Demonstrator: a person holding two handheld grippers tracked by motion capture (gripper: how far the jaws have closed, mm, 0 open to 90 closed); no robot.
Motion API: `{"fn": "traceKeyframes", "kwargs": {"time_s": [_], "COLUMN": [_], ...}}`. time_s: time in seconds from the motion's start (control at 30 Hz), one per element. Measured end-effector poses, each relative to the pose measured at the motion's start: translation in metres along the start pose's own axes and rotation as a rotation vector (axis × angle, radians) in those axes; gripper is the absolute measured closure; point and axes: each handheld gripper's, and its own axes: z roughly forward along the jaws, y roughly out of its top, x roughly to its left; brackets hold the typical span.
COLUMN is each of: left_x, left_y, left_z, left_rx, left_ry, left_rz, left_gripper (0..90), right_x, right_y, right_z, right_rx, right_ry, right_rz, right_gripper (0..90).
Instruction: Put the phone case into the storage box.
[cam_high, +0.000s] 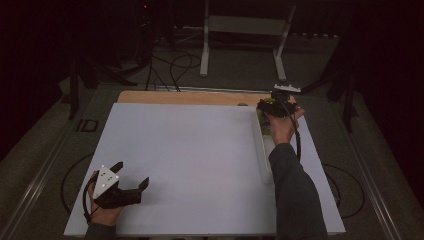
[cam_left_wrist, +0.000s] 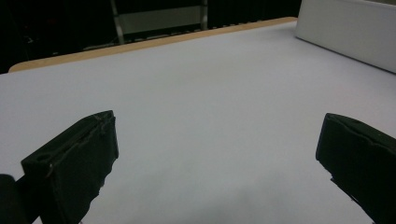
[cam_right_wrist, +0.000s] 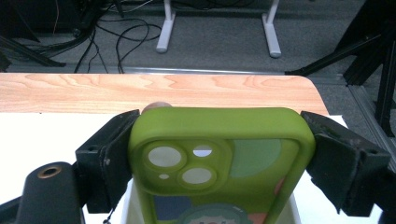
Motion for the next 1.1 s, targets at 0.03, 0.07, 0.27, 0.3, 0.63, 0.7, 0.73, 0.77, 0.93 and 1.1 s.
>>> {"fn": "traceKeyframes", "kwargs": {"time_s": [0.03,0.07,0.27,0.3,0.63,0.7,0.73,0.77,0.93,1.1], "left_x": [-0.0001,-0.0002,-0.0001,-0.0001,0.0001,-0.0001,-0.0001,-0.0002,-0.0001,-0.0003], "left_y": [0.0000,0.0000,0.0000,0.0000,0.0000,-0.0001,-0.0001,-0.0001,-0.0001,-0.0001], "left_z": [0.0000,0.0000,0.0001,0.0002,0.0001,0.0003,0.0003,0.0004,0.0002,0.0005], "left_rx": [0.000,-0.001,0.000,0.000,0.001,0.001,0.001,0.000,0.001,0.001], "left_ry": [0.000,0.000,0.000,0.000,0.000,0.000,0.000,0.000,0.000,0.000], "left_rz": [0.000,0.000,0.001,0.001,0.000,0.000,0.000,0.000,0.001,0.000], "left_gripper": [0.0,0.0,0.0,0.0,0.0,0.0,0.0,0.0,0.0,0.0], "right_x": [-0.0004,-0.0007,-0.0016,-0.0016,0.0001,0.0004,0.0004,0.0008,0.0003,-0.0006], "right_y": [-0.0005,-0.0009,-0.0028,-0.0028,-0.0019,-0.0021,-0.0021,-0.0021,-0.0021,-0.0019], "right_z": [0.0004,0.0008,0.0026,0.0027,0.0046,0.0053,0.0053,0.0054,0.0062,0.0063], "right_rx": [0.000,0.001,0.009,0.008,0.005,0.004,0.004,0.005,0.003,0.005], "right_ry": [0.002,0.004,0.002,0.003,0.005,0.007,0.007,0.007,0.009,0.014], "right_rz": [0.000,-0.001,-0.002,-0.002,-0.018,-0.025,-0.025,-0.025,-0.024,-0.018], "right_gripper": [15.6,15.6,15.5,15.5,15.5,15.4,15.4,15.4,15.2,14.8]}}
